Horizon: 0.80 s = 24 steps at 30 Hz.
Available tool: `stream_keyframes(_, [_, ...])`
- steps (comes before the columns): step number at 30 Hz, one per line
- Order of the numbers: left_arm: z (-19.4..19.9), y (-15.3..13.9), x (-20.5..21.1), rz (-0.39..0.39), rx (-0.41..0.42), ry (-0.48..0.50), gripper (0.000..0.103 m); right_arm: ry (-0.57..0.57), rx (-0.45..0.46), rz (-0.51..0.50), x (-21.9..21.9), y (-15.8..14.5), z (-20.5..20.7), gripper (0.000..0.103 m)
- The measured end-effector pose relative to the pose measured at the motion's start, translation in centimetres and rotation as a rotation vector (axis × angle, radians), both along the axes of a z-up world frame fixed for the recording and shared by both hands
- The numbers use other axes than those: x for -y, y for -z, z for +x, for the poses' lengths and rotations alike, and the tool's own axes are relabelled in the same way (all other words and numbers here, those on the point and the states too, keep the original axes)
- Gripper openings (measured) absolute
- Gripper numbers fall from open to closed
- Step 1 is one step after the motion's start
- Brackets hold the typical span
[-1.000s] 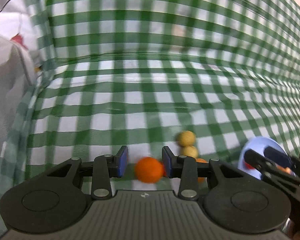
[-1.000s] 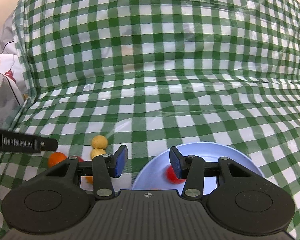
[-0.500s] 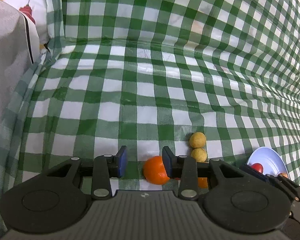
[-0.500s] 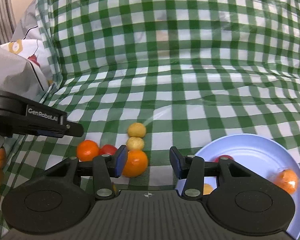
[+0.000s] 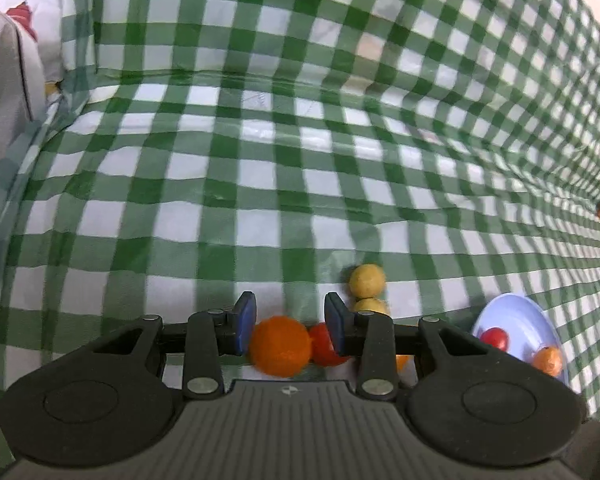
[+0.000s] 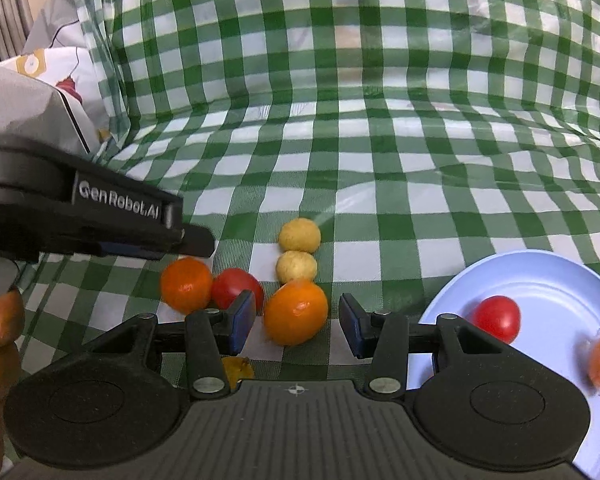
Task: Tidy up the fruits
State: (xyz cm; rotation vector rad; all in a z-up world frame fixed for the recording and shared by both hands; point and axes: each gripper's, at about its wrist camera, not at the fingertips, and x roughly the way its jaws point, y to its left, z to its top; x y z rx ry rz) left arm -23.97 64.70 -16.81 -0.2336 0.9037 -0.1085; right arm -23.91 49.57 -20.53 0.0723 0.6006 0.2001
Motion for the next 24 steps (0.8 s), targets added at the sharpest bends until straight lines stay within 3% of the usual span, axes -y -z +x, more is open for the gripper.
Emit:
stream_keyframes(2, [0.2, 0.1, 0.4, -0.024, 0.005, 0.023, 0.042, -0.003, -0.005, -0.015, -0.2, 0.3, 0.2, 0.048])
stream_keyframes(4, [0.3, 0.2, 0.9, -0.035, 0.007, 0.044, 0.042, -0.005, -0.008, -0.025, -0.2, 0.5, 0.2, 0.039])
stream_keyframes(14, [1.1, 1.3, 2.8, 0.035, 0.01, 0.11, 0.041, 0.027, -0.015, -0.086, 0.8, 0.4, -1.2, 0.038])
stream_keyframes(19, [1.4, 1.3, 3.7, 0.028, 0.029, 0.162, 0.041, 0.021, -0.028, -0.092, 0.9, 0.4, -1.5, 0.038])
stream_keyframes(24, [1.6, 2.5, 4.6, 0.119, -0.006, 0.186, 0.041, 0.009, -0.032, -0.093, 1.3, 0.5, -1.8, 0.038])
